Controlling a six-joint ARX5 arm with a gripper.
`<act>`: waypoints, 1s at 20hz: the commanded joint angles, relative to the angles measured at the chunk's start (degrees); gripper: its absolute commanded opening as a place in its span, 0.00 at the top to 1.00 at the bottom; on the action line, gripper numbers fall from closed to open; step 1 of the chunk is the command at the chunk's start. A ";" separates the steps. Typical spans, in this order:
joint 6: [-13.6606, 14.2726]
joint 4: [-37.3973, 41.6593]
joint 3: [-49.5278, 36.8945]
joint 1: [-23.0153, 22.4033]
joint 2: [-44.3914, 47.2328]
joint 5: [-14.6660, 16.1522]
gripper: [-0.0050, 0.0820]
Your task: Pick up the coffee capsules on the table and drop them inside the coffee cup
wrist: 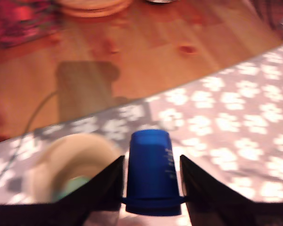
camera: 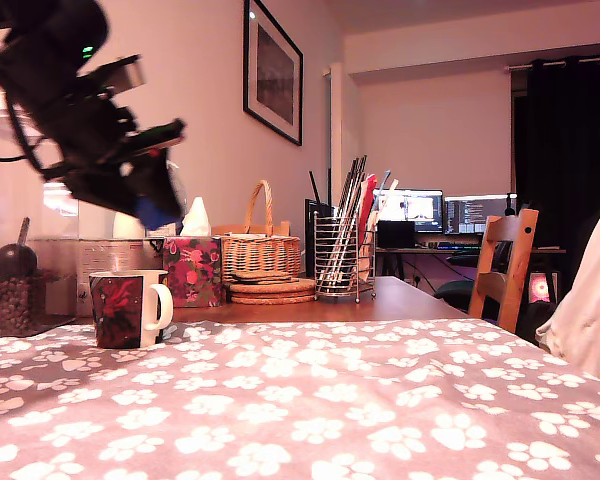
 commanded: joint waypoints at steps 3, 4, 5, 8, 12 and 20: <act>0.90 0.04 -3.30 2.89 -0.33 0.02 0.78; 1.05 0.20 -3.76 3.37 -0.33 0.02 0.78; 1.09 0.48 -4.17 3.80 -0.33 0.02 0.78; 1.14 1.84 -4.63 4.20 -0.33 0.04 0.78; 1.11 2.80 -4.61 4.17 -0.28 0.02 0.78; -0.90 2.84 -4.13 4.15 -0.13 -0.44 0.78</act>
